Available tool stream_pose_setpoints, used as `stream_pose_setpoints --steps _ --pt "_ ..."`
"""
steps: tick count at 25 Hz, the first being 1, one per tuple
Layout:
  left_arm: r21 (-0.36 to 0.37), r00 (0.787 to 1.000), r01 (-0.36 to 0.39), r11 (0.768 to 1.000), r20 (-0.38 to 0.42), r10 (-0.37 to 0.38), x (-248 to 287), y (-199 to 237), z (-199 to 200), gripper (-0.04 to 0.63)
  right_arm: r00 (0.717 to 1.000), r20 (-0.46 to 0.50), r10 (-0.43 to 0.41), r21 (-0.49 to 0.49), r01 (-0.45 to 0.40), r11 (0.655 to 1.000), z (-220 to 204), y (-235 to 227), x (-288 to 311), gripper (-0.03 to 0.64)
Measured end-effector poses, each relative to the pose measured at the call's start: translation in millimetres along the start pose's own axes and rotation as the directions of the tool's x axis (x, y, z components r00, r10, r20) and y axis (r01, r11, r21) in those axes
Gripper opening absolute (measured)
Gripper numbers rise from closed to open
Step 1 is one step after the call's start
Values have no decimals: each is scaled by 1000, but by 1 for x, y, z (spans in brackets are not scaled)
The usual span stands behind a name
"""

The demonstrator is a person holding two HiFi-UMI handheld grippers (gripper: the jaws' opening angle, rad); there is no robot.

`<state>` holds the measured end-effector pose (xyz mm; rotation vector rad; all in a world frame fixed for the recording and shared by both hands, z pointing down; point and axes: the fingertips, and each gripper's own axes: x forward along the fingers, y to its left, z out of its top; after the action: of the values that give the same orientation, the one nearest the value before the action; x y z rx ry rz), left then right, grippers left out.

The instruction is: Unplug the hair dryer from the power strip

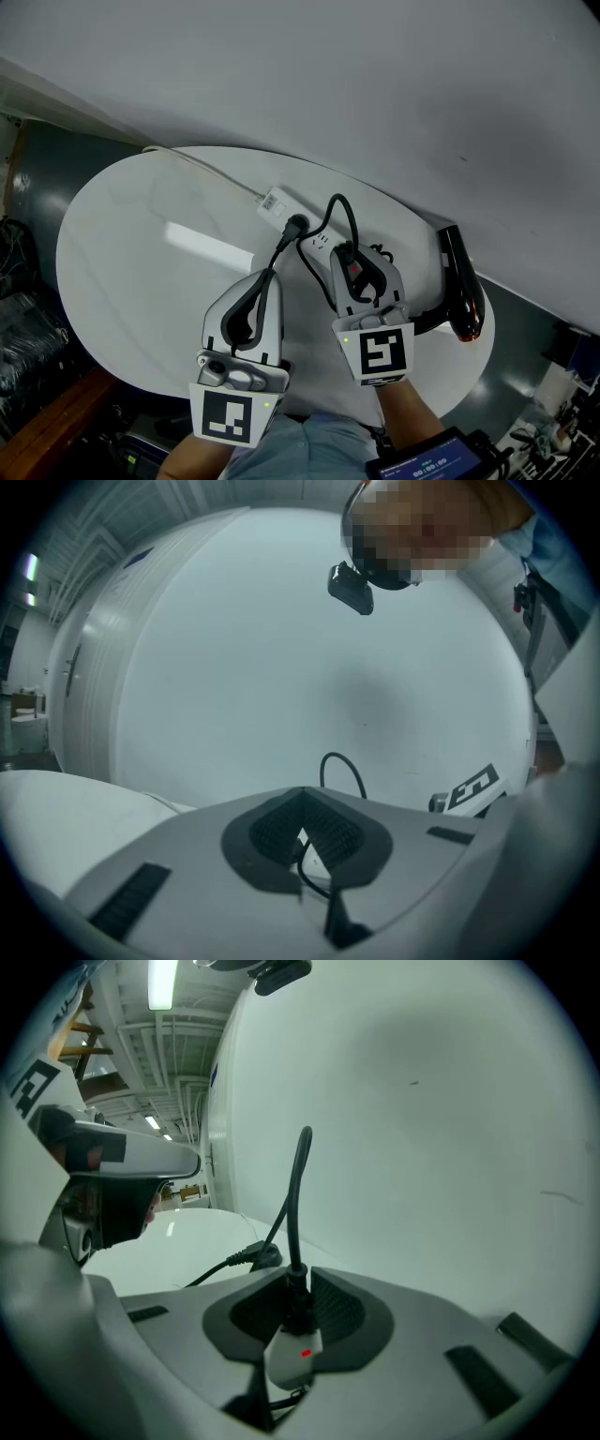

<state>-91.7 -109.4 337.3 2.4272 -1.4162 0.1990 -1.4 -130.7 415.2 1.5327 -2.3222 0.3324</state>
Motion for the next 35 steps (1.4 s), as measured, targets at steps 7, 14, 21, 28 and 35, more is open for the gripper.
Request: stream_pose_setpoints --steps 7,14,21,28,35 --pt "-1 1000 -4 1000 -1 4 -2 3 -1 -2 998 -69 -2 25 4 1000 -14 0 1 66" --pt "5 1000 -2 1000 -6 2 2 2 -1 -2 1000 12 7 56 -8 998 1 -1 -1 64" --pt "9 1000 2 1000 -4 -2 4 -2 1 -2 999 -24 34 93 -32 995 0 -2 -9 64" --pt "12 1000 5 1000 -1 -5 5 -6 1 -2 999 3 45 108 -46 993 10 -3 -12 64" --pt "34 1000 -17 999 12 17 15 13 1 -2 999 -14 53 103 -51 993 -2 -3 -8 64"
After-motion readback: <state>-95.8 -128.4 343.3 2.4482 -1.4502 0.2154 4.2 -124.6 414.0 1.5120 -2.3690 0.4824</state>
